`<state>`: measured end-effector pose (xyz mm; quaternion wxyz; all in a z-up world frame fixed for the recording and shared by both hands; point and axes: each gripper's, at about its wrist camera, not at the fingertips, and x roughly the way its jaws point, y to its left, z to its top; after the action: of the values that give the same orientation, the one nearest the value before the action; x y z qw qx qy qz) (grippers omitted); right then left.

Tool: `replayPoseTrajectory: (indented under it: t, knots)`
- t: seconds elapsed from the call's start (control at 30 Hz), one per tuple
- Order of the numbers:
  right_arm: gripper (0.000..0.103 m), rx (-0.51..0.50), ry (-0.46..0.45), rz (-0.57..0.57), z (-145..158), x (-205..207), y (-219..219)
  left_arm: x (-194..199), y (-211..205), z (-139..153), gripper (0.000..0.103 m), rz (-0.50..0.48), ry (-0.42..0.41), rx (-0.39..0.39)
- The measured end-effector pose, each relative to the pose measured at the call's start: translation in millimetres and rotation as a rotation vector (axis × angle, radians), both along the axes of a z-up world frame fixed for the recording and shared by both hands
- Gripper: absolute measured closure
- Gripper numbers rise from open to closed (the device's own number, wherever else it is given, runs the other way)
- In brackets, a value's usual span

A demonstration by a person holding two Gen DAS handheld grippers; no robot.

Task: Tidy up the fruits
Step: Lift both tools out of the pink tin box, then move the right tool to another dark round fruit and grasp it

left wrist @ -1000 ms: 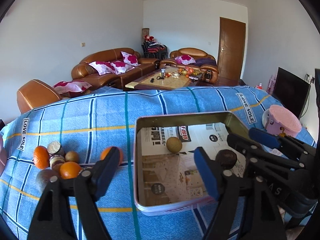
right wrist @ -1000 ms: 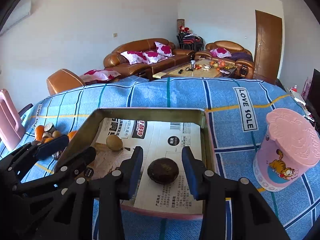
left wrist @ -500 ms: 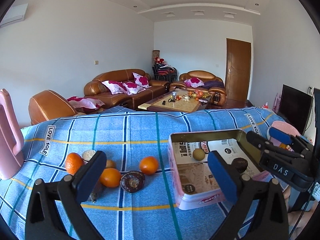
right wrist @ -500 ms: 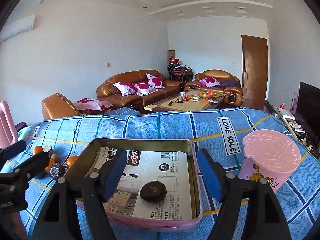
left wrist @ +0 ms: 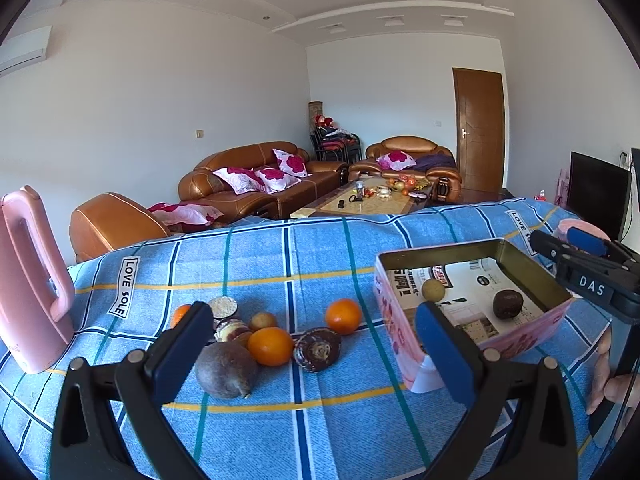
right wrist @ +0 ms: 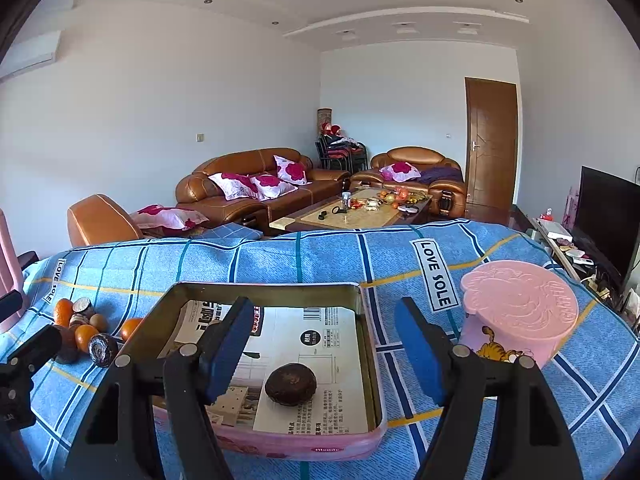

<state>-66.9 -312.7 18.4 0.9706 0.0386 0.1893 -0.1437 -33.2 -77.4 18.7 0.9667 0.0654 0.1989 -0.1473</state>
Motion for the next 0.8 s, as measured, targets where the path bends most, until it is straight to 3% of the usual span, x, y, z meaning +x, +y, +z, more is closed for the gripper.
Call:
replayPoseTrajectory:
  t: [0.3,0.8]
  knots:
    - [0.029,-0.034,0.008,-0.041,1.8,-7.2,16.1,22.0,36.2,-4.1,0.0,0.065,0.045,0.004]
    - [0.029,0.026,0.06,0.167,5.1,2.5,103.6,57.2,114.9,-5.0,0.0,0.303,0.094,-0.039]
